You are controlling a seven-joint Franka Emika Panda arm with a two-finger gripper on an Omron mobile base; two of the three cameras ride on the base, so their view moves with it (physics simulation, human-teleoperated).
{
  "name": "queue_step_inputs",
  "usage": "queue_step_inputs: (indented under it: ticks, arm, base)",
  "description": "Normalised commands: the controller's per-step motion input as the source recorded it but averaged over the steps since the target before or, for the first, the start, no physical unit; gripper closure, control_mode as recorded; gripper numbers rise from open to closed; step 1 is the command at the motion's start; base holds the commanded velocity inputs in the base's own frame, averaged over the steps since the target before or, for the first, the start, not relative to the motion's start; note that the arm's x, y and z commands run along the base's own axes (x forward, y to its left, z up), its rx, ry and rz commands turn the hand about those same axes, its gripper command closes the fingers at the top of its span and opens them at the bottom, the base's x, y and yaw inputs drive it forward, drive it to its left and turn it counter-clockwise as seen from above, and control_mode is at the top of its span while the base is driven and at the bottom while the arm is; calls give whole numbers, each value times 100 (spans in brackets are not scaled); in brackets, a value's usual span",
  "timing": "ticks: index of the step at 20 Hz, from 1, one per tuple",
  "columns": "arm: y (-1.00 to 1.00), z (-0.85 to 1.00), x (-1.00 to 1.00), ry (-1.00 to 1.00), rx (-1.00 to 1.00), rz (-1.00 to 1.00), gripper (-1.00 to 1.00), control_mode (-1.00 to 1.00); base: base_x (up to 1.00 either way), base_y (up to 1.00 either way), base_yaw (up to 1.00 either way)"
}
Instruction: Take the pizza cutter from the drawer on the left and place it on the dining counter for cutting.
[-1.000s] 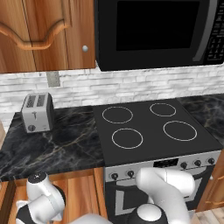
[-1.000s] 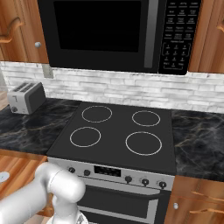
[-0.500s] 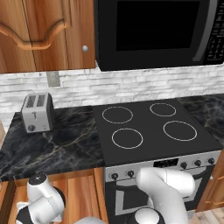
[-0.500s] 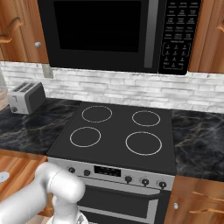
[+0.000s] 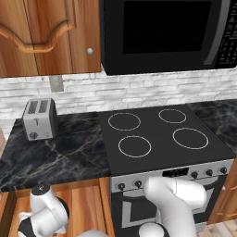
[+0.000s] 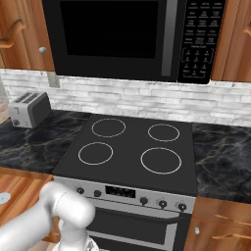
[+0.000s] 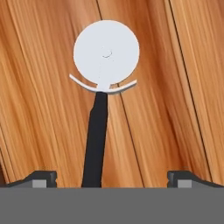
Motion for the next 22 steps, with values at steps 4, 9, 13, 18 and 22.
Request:
queue_step_inputs:
  ticks: [4, 9, 13, 18, 22]
  arm:
    - [0, -13, 26, 0, 0, 0, -100, -100]
    - [0, -30, 1, 1, 0, 0, -100, -100]
    - [0, -23, 0, 0, 0, 0, -100, -100]
    - [0, -21, 0, 0, 0, 0, -100, -100]
    - [2, -17, 0, 0, 0, 0, -100, -100]
  base:
    - [0, 0, 0]
    - [0, 0, 0]
    - [0, 0, 0]
    - [0, 0, 0]
    - [0, 0, 0]
